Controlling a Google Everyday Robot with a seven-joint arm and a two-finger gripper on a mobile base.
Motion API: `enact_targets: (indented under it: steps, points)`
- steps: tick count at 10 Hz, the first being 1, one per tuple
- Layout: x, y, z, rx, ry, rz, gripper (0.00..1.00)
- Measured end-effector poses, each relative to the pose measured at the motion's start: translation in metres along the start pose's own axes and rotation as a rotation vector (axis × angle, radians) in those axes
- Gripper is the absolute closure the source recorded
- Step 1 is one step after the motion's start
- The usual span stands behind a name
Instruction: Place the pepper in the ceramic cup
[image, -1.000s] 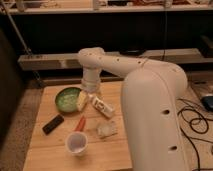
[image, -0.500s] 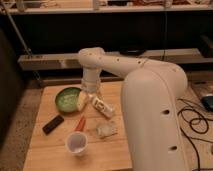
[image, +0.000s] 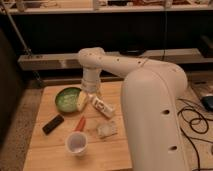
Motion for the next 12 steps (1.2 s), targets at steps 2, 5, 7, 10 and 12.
enact_targets:
  steps: [2, 5, 7, 10, 12]
  points:
    - [0.000, 0.000, 0.000, 0.000, 0.000, 0.000, 0.20]
    - [0.000, 0.000, 0.002, 0.003, -0.002, -0.003, 0.20]
    - [0.009, -0.008, 0.015, 0.007, -0.014, -0.031, 0.20]
    - [0.007, -0.005, 0.019, 0.006, -0.021, -0.042, 0.20]
    - [0.011, -0.010, 0.023, 0.006, -0.022, -0.061, 0.20]
